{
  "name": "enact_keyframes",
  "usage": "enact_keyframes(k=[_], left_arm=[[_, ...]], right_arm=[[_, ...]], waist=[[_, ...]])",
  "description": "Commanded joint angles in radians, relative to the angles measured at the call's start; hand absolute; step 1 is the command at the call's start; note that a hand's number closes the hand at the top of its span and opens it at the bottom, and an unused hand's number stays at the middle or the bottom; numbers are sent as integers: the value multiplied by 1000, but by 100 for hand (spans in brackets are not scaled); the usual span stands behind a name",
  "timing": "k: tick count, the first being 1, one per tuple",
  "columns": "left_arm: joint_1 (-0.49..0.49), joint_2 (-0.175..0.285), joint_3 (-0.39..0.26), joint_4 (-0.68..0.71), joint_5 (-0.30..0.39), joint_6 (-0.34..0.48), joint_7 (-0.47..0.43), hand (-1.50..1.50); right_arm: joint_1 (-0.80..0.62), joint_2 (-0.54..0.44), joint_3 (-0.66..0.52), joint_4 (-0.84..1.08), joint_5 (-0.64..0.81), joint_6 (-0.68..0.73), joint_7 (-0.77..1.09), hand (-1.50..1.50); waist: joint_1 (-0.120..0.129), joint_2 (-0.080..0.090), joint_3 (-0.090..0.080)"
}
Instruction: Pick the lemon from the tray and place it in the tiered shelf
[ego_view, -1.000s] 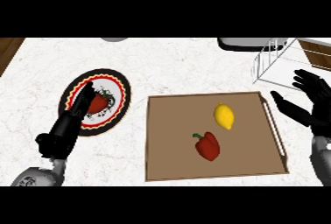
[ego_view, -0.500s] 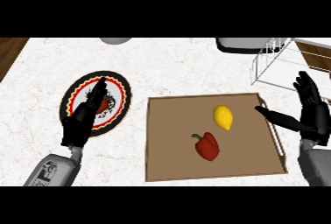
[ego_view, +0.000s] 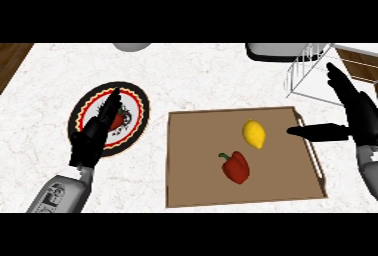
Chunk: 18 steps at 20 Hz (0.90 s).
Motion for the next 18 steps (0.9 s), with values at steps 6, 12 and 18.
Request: enact_keyframes(k=[6,12,18], left_arm=[[-5,-44,-21,14,-37,27,7,0],[60,-33,-20,-58,-46,4,-3,0],[-3,-19,80,57,-17,-84,-30,0]], right_arm=[[-138,-165,207,-156,115,279,432,-150],[-235,-117,265,-252,179,373,730,-150],[-213,-1,252,-375,253,413,863,-150]], waist=[[6,0,-2],[12,1,1],[1,3,1]])
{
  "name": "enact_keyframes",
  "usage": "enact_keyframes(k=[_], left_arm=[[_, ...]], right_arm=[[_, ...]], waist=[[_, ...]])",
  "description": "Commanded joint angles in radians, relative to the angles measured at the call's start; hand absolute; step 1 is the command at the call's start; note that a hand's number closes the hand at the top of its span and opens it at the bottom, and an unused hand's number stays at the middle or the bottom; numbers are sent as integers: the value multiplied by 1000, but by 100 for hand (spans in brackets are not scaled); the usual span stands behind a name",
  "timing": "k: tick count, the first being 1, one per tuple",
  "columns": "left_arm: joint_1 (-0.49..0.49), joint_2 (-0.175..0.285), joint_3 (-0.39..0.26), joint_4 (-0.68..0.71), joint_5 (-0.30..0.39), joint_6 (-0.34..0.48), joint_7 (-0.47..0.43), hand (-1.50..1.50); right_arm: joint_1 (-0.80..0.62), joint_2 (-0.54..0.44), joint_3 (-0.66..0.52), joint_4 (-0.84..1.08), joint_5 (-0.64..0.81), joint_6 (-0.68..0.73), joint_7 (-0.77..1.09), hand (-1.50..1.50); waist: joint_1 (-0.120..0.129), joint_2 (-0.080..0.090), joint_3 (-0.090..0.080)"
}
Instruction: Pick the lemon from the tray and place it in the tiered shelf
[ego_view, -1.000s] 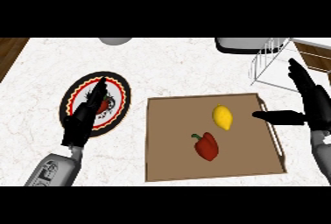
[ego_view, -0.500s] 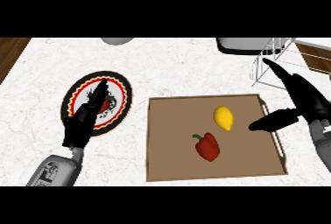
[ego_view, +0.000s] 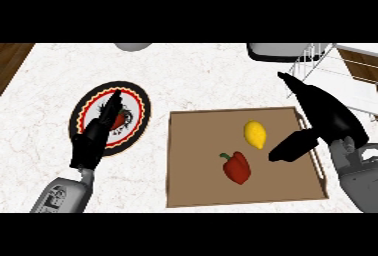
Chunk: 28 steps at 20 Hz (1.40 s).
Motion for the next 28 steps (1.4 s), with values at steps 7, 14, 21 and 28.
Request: enact_keyframes(k=[7,14,21,28], left_arm=[[-9,-47,38,-3,-54,-21,25,0],[-12,-89,57,38,-107,-28,-28,0],[22,-99,81,-36,-116,-72,26,0],[3,-92,121,-80,-115,-103,94,0]], right_arm=[[124,124,10,-104,204,38,49,-150],[79,261,-24,41,323,44,-4,-150],[95,342,-70,42,397,105,12,-150],[91,391,-91,77,449,146,4,-150]], waist=[[-6,1,1],[-1,2,1],[0,1,1],[0,1,1]])
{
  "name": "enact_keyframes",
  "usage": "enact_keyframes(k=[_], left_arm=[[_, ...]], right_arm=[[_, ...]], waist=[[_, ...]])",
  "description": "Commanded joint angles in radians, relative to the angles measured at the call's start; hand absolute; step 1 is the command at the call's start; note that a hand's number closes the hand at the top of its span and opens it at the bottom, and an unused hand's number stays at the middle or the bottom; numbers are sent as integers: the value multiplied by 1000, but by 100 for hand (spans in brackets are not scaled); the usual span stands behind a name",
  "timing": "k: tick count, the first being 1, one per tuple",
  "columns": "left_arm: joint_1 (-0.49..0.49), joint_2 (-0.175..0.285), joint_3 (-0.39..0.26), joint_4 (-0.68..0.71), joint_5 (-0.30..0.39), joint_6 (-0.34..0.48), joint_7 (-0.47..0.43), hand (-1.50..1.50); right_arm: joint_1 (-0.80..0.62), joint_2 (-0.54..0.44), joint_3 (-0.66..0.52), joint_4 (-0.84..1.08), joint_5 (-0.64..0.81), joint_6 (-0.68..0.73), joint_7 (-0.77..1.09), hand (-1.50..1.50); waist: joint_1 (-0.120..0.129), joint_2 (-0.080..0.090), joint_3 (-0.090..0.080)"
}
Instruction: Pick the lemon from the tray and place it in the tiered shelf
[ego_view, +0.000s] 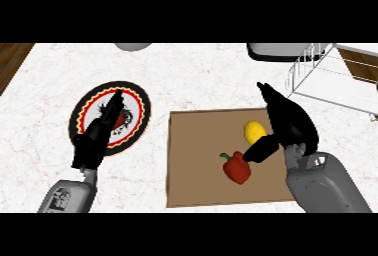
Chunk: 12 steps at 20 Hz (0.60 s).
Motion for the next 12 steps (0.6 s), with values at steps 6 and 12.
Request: enact_keyframes(k=[6,12], left_arm=[[98,-16,-12,-115,-35,-27,10,0],[-18,-28,50,10,-40,-50,2,0]], right_arm=[[117,34,5,-13,90,23,-61,-150],[-26,60,-93,173,123,70,-112,-150]], waist=[[0,-1,0],[0,1,0]])
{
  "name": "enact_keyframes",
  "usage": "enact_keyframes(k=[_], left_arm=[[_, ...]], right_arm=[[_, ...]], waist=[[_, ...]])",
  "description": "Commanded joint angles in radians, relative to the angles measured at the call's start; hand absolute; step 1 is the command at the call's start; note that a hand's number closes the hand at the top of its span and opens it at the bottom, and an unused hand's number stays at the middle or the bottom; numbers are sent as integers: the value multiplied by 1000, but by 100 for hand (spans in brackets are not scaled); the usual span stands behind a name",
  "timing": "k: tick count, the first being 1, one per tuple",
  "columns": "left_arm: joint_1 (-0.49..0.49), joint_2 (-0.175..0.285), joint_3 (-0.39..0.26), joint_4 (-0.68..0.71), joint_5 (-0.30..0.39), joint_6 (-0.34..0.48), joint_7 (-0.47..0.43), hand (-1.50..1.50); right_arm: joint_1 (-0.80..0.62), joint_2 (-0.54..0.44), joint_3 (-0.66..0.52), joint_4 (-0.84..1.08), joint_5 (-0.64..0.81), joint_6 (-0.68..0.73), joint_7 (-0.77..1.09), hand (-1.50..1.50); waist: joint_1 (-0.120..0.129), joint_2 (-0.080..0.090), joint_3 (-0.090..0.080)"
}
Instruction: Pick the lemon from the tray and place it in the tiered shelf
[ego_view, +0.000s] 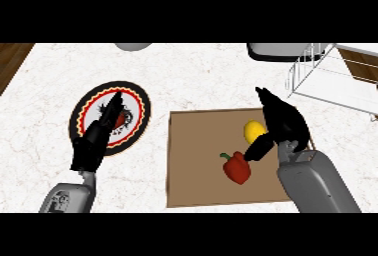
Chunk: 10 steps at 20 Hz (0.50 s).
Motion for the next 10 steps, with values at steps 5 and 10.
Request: enact_keyframes(k=[5,10], left_arm=[[21,-13,24,-1,-20,-26,-16,0],[-57,-28,53,8,-24,-17,44,0]], right_arm=[[12,49,-23,30,82,21,-22,-150],[27,53,-62,109,110,-23,-112,-150]], waist=[[0,0,0],[-1,0,0]])
